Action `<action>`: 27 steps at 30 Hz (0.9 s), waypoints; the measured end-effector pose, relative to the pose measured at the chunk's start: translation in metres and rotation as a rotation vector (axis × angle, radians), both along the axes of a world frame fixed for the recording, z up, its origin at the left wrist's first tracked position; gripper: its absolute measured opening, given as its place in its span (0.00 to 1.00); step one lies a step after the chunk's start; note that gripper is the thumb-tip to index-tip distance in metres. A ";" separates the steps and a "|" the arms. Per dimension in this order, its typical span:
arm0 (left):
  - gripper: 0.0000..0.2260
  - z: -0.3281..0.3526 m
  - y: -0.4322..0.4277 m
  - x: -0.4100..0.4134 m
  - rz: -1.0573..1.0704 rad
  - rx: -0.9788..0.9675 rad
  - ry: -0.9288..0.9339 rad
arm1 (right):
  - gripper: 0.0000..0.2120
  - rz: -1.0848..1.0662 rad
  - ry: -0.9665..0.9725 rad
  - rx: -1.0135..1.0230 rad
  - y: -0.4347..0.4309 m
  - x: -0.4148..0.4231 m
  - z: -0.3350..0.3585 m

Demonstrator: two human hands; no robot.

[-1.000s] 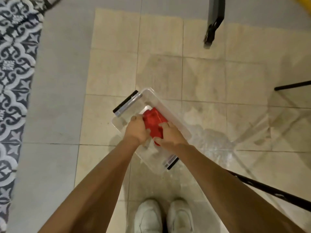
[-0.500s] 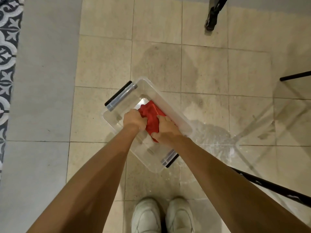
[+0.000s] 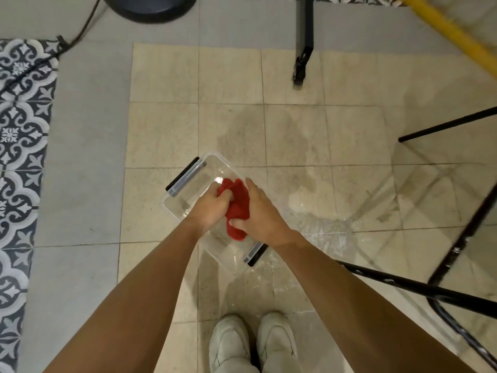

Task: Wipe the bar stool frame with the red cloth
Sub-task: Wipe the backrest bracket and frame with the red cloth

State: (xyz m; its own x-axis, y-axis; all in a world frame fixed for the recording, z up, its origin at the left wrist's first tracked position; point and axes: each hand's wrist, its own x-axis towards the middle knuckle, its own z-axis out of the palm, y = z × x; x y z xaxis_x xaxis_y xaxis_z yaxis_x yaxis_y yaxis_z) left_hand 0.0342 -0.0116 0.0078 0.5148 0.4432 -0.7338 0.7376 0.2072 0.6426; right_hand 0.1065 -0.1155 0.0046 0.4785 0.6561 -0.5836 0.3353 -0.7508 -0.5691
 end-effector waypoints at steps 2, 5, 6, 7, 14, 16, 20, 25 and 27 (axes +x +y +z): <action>0.09 0.030 -0.005 0.002 0.002 -0.048 -0.038 | 0.49 -0.029 -0.010 0.027 -0.009 0.001 0.027; 0.12 0.065 -0.013 0.004 -0.025 -0.094 -0.074 | 0.50 -0.065 -0.018 0.076 -0.019 0.000 0.059; 0.13 0.086 -0.019 0.005 -0.056 -0.094 -0.083 | 0.51 -0.086 -0.045 0.098 -0.027 -0.001 0.081; 0.13 0.100 -0.023 0.007 -0.092 -0.095 -0.088 | 0.52 -0.106 -0.063 0.112 -0.032 -0.002 0.095; 0.13 0.209 -0.073 0.020 -0.256 -0.089 -0.237 | 0.51 -0.258 -0.184 0.190 -0.087 -0.006 0.205; 0.12 0.240 -0.089 0.022 -0.288 -0.073 -0.285 | 0.50 -0.283 -0.231 0.198 -0.101 -0.007 0.236; 0.13 0.301 -0.122 0.015 -0.352 -0.061 -0.419 | 0.46 -0.335 -0.366 0.238 -0.135 -0.017 0.301; 0.12 0.374 -0.162 0.004 -0.384 -0.002 -0.595 | 0.40 -0.371 -0.625 0.318 -0.174 -0.036 0.368; 0.11 0.400 -0.176 0.000 -0.387 0.007 -0.653 | 0.39 -0.389 -0.684 0.377 -0.188 -0.043 0.389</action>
State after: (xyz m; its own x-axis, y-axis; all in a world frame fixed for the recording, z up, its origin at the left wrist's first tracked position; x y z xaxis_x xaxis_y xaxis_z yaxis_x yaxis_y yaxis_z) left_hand 0.0340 -0.1871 0.4080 0.9634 0.1464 -0.2246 0.2263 0.0051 0.9740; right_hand 0.0640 -0.3037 0.3938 0.8750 0.4645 0.1363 0.4527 -0.6853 -0.5705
